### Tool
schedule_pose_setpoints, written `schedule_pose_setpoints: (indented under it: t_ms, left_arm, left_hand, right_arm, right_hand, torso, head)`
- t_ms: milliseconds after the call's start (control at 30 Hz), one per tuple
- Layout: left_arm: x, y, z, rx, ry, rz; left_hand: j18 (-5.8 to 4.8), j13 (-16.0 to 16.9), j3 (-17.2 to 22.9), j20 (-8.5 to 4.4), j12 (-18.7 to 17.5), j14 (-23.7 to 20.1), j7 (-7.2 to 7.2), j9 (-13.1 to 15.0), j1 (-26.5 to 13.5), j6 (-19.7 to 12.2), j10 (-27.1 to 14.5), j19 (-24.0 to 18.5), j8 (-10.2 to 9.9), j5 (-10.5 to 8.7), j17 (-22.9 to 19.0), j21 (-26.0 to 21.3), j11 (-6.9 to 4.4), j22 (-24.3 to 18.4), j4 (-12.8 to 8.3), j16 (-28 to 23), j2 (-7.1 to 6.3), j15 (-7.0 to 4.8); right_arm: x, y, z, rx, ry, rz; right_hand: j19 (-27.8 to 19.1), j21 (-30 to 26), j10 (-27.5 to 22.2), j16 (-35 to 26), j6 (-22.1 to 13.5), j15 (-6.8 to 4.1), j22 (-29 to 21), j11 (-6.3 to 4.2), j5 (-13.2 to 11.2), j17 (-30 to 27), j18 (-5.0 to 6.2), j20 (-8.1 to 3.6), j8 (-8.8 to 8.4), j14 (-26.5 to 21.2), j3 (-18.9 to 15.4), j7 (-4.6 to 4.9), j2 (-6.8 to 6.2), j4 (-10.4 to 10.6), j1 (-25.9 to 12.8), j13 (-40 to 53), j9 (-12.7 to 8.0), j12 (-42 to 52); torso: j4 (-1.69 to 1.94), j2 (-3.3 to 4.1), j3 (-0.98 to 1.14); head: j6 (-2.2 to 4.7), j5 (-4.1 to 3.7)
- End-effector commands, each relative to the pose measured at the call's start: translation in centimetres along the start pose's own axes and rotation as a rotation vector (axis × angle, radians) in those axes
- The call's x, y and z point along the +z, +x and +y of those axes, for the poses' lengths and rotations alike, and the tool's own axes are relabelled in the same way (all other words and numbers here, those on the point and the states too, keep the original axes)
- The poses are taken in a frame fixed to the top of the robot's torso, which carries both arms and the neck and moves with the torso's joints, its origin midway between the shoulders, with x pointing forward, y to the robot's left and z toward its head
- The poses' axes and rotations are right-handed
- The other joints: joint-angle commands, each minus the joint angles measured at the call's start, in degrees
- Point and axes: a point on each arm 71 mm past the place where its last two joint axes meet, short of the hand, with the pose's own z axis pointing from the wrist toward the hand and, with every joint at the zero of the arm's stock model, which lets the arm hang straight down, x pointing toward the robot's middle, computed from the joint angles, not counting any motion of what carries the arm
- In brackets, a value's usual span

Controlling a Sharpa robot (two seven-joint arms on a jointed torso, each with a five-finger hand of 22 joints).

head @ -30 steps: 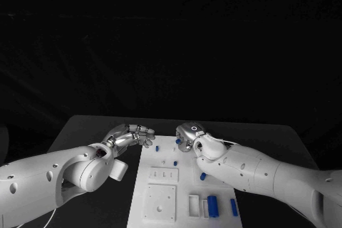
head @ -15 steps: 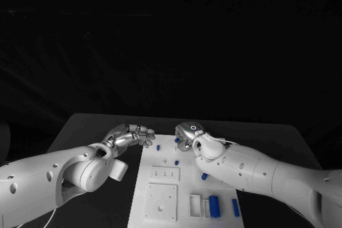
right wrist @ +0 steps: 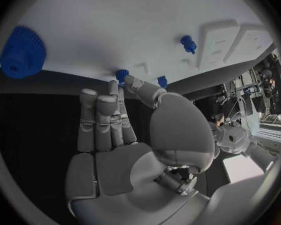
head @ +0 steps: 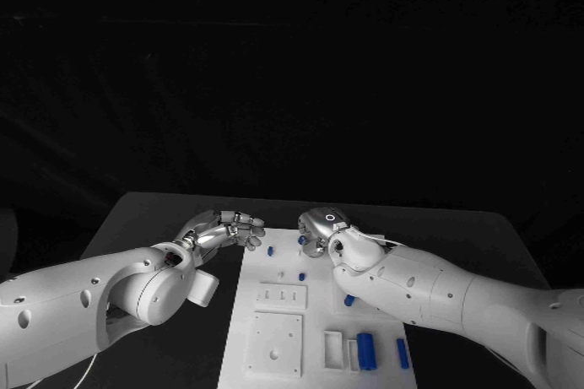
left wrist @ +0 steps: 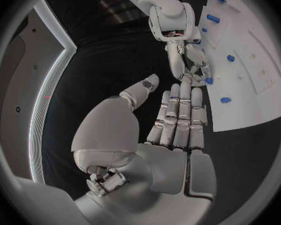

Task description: Assemble the parts on the task board

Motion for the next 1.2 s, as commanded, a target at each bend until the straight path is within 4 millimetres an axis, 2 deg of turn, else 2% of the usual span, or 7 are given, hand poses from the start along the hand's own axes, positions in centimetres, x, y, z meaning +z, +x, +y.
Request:
schedule_pose_setpoints:
  t_ms: [33, 567, 900, 1033, 1067, 1100, 1200]
  left_arm:
    - [0.0, 0.2, -0.2, 0.002, 0.006, 0.01]
    - [-0.4, -0.7, -0.3, 0.006, 0.012, -0.011]
    - [-0.5, -1.1, -0.4, 0.018, 0.03, -0.013]
    - [-0.6, -1.4, -0.4, 0.025, 0.031, -0.018]
    - [-0.6, -1.5, -0.4, 0.025, 0.031, -0.019]
    - [-0.6, -1.5, -0.4, 0.025, 0.031, -0.02]
    - [-0.6, -1.5, -0.3, 0.026, 0.031, -0.021]
  left_hand:
    - [1.1, -0.1, 0.2, 0.12, -0.3, 0.2, 0.51, 0.1, -0.3, -0.1, -0.1, -0.2, -0.4, -0.39, -0.1, -0.2, 0.35, -0.1, -0.1, -0.3, -0.09, 0.27]
    - [1.09, -0.1, 0.2, 0.14, -0.6, 0.2, 0.6, 0.1, -0.3, -0.3, -0.2, -0.2, -0.5, -0.5, -0.1, -0.3, 0.47, -0.1, -0.1, -0.5, -0.2, 0.29]
    - [1.09, -0.1, 0.2, 0.16, -0.6, 0.3, 0.51, 0.2, -0.2, -0.3, 0.1, -0.2, -0.6, -0.55, 0.0, -0.3, 0.38, -0.1, -0.1, -0.6, -0.21, 0.3]
    - [1.09, 0.0, 0.2, 0.15, -0.6, 0.3, 0.46, 0.2, -0.3, -0.1, 0.4, -0.2, -0.5, -0.57, 0.0, -0.2, 0.25, -0.1, 0.0, -0.6, -0.2, 0.29]
    - [1.09, 0.0, 0.2, 0.15, -0.6, 0.3, 0.46, 0.2, -0.3, -0.1, 0.4, -0.2, -0.5, -0.57, 0.0, -0.2, 0.24, -0.1, 0.0, -0.6, -0.2, 0.29]
    - [1.09, 0.0, 0.2, 0.15, -0.6, 0.3, 0.46, 0.2, -0.3, -0.1, 0.4, -0.2, -0.5, -0.57, 0.0, -0.2, 0.24, -0.1, 0.0, -0.6, -0.21, 0.29]
    - [1.09, 0.0, 0.1, 0.15, -0.6, 0.3, 0.45, 0.3, -0.3, -0.1, 0.4, -0.2, -0.5, -0.58, 0.0, -0.2, 0.24, -0.1, 0.0, -0.7, -0.21, 0.29]
  right_arm:
    - [0.0, 0.0, 0.1, 0.035, -0.014, 0.002]
    - [-1.6, -3.1, -1.9, 0.11, -0.034, -0.064]
    - [-4.2, -4.7, -8.1, 0.179, 0.039, 0.007]
    - [-4.6, -4.3, -10.1, 0.174, 0.055, 0.056]
    - [-4.6, -4.2, -10.4, 0.17, 0.057, 0.063]
    - [-4.7, -4.1, -10.9, 0.163, 0.063, 0.073]
    - [-4.8, -3.8, -11.6, 0.154, 0.068, 0.098]
  right_hand:
    - [0.4, 0.2, -2.3, 0.3, -1.9, 0.9, 0.1, 1.15, -0.1, 0.0, 2.49, 0.02, -1.16, 0.0, -1.8, 1.07, -1.74, 0.1, -0.9, -0.4, -0.6, -1.1]
    - [0.1, -0.8, -5.3, 0.7, -3.8, 1.92, -0.1, 2.17, -0.1, -0.4, 2.49, 0.15, -2.06, -0.5, -4.2, 1.94, -2.71, 0.5, 0.5, -1.7, -0.9, -0.5]
    - [0.1, -0.1, 6.9, 1.2, -2.4, -2.36, 1.1, -2.26, 0.0, -0.2, 2.49, 0.15, -1.46, -0.9, -6.8, 0.19, -2.9, 0.7, 0.3, 6.8, -0.4, 8.3]
    - [0.8, -0.2, 9.3, 1.7, -3.2, -3.33, 1.2, -3.46, 0.7, 0.1, 2.49, -0.03, -2.36, -0.5, -9.6, -0.88, -2.31, -0.1, -0.1, 20.3, -0.6, 19.3]
    - [1.2, -0.2, 7.7, 2.0, -3.2, -3.5, 1.2, -3.57, 0.9, 0.4, 2.49, -0.12, -2.55, -0.4, -10.1, -1.02, -1.85, -0.3, 0.0, 25.5, -0.6, 23.5]
    - [1.2, -0.3, -4.6, 3.2, -2.8, -3.14, 1.7, -2.91, 1.4, 1.6, 2.49, -0.2, -3.2, -0.8, -10.7, -0.97, -1.83, -0.7, 0.2, 45.5, -0.9, 40.5]
    - [1.6, 0.8, -4.3, 5.1, -3.8, -2.96, 2.9, -2.88, 2.6, 3.6, 2.49, -0.44, -4.31, -0.8, -11.1, -0.13, -2.27, -0.2, -1.0, 51.5, -1.4, 47.0]
  torso:
    - [-0.11, -0.01, 0.02]
    - [-0.73, -0.14, 0.25]
    - [-1.95, -0.65, 0.61]
    - [-2.32, -0.71, 0.83]
    - [-2.44, -0.72, 0.95]
    - [-2.49, -0.73, 1.0]
    - [-2.62, -0.75, 1.12]
  head:
    - [0.1, 0.1]
    - [0.49, 0.22]
    - [0.76, 0.89]
    - [0.6, 1.15]
    - [0.5, 1.23]
    - [0.44, 1.31]
    - [0.51, 1.26]
